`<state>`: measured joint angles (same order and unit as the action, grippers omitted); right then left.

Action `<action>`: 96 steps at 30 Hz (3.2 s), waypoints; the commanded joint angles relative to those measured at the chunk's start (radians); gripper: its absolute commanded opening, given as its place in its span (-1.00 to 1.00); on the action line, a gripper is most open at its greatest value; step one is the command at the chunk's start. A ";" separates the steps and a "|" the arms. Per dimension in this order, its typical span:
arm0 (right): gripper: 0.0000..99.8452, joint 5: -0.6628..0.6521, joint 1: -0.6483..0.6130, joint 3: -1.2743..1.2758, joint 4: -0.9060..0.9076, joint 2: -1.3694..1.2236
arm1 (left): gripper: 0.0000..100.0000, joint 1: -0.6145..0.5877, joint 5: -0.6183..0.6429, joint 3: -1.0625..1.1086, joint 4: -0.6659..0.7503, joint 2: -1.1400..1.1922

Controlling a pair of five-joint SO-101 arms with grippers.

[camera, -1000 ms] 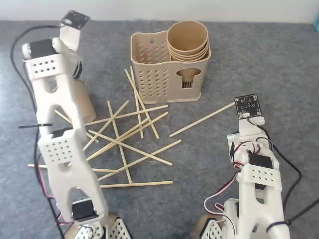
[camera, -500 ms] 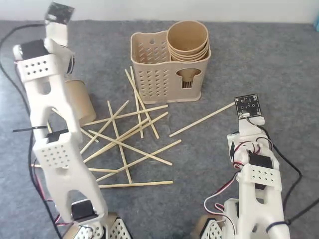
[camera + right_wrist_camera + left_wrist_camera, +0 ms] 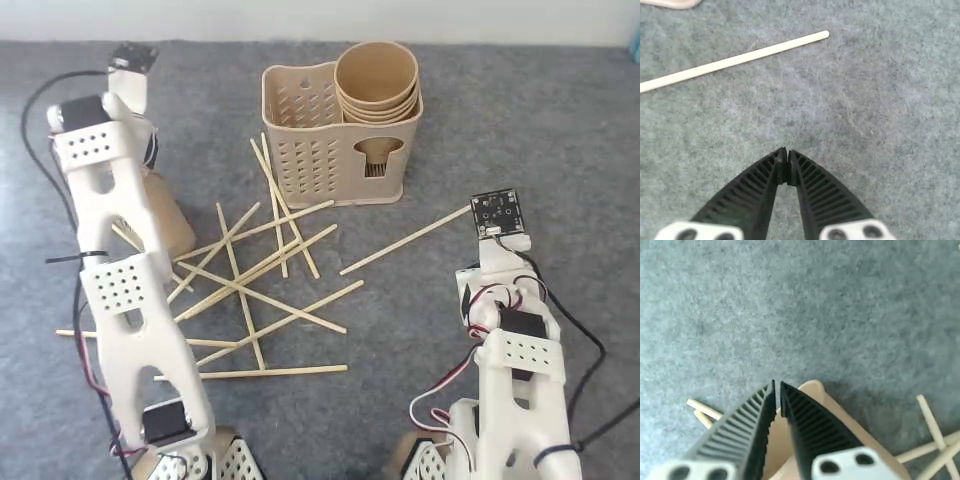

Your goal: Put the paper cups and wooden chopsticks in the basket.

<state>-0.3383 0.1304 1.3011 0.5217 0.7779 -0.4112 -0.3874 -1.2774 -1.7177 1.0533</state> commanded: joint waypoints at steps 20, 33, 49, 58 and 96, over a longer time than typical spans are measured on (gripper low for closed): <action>-0.98 -0.025 -0.007 -0.008 -0.021 0.027 | -0.97 -0.015 -0.051 0.728 -0.040 -0.568; -0.98 -0.025 -0.008 0.003 -0.051 0.027 | -0.97 0.000 -0.055 0.863 -0.040 -0.621; -0.98 -0.025 -0.002 0.008 -0.056 0.035 | -0.97 0.184 0.005 1.208 -0.041 -0.985; -0.98 -0.025 -0.001 0.008 -0.054 0.036 | -0.97 0.279 0.041 1.474 -0.041 -1.211; -0.98 -0.025 0.001 0.008 -0.061 0.036 | -0.70 0.218 -0.180 1.888 -0.044 -1.788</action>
<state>-0.3506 0.1304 1.3180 0.4833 0.7779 -0.2025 -0.5577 0.5746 -1.7223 -0.5792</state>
